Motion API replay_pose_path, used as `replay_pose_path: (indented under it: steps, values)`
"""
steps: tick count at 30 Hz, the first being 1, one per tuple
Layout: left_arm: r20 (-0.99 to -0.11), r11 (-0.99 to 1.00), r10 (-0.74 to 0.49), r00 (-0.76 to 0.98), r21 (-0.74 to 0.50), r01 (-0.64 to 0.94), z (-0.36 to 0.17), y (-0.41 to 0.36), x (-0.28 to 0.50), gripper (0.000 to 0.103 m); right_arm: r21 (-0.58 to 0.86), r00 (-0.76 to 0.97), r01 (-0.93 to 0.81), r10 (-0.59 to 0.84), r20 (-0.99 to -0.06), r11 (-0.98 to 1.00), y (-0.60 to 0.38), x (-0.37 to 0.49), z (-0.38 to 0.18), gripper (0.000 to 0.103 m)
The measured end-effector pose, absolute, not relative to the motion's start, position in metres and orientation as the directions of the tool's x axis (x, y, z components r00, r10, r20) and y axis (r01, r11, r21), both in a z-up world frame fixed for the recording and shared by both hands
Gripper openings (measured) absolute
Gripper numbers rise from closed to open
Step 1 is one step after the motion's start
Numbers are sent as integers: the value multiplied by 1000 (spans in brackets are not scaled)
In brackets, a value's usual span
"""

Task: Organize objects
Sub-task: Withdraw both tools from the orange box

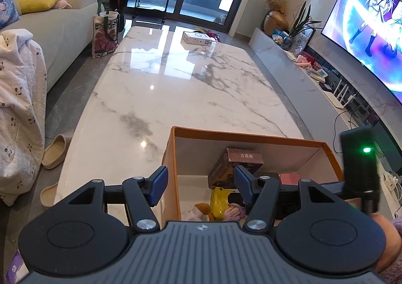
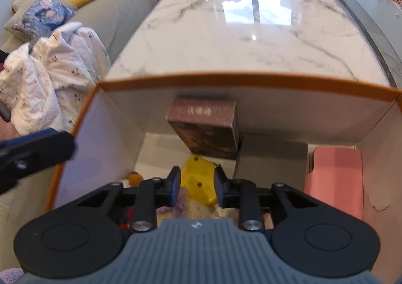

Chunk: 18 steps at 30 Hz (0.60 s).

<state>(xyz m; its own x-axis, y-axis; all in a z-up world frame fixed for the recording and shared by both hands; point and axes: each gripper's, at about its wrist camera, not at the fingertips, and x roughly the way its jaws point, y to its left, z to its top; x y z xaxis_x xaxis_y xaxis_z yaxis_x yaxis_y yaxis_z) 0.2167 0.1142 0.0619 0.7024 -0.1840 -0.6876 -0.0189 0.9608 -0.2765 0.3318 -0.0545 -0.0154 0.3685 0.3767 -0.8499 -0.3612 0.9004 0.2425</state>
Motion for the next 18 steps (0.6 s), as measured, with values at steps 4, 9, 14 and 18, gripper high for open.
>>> replay_pose_path:
  steps: [4, 9, 14, 18]
  values:
    - [-680, 963, -178, 712, -270, -18, 70, 117, 207, 69, 234, 352, -343, 355, -866, 910, -55, 336, -23, 24]
    - [-662, 968, -178, 728, -251, 8, 82, 120, 187, 69, 257, 404, -360, 398, -824, 897, -64, 321, 0, 23]
    - [-652, 979, -161, 741, -202, 35, 93, 122, 157, 69, 200, 535, -436, 432, -726, 877, -76, 277, 46, 30]
    - [-643, 986, -146, 752, -153, 61, 99, 120, 129, 73, 192, 583, -476, 471, -662, 858, -89, 240, 70, 33]
